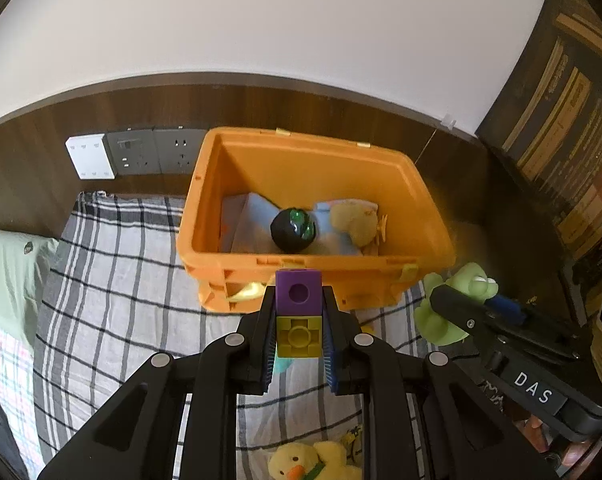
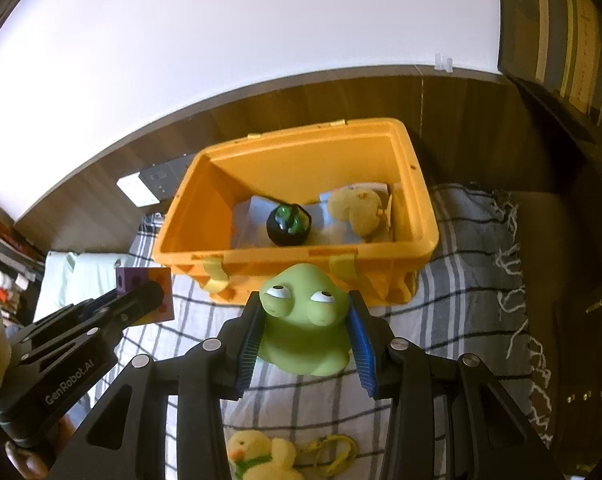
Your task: Organize objects
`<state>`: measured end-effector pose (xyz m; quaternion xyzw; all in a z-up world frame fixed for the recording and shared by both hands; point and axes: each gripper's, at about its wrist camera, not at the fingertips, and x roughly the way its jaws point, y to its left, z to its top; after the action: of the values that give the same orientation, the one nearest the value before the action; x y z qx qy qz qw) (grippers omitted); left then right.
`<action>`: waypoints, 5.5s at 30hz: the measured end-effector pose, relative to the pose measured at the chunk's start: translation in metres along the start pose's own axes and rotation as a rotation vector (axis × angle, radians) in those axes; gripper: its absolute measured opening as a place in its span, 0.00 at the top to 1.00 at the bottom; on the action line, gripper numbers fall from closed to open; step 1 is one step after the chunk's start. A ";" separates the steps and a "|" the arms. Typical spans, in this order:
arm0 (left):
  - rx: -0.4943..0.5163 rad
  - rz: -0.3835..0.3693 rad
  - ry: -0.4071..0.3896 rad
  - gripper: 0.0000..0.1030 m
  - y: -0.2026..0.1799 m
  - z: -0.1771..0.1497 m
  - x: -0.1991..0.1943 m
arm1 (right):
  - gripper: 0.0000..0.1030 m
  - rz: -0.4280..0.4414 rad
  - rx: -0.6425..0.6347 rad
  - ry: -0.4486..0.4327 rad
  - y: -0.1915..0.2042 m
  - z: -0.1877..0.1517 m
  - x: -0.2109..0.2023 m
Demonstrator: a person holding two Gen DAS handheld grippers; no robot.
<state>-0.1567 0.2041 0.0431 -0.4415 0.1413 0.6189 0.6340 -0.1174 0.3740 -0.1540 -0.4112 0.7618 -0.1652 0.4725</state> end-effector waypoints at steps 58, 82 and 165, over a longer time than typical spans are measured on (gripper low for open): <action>0.191 -0.051 0.093 0.57 -0.001 0.080 0.095 | 0.60 -0.242 -0.368 -0.212 -0.002 0.110 0.087; 0.188 0.011 0.036 0.12 0.016 0.064 0.055 | 0.35 -0.337 -0.460 -0.389 -0.003 0.082 0.059; 0.256 0.079 0.372 0.02 0.061 -0.066 0.096 | 0.33 -0.615 -0.688 -0.774 -0.099 0.064 0.119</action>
<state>-0.1692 0.2096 -0.0879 -0.4580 0.3503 0.5285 0.6231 -0.0418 0.2295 -0.1914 -0.7721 0.3904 0.1232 0.4860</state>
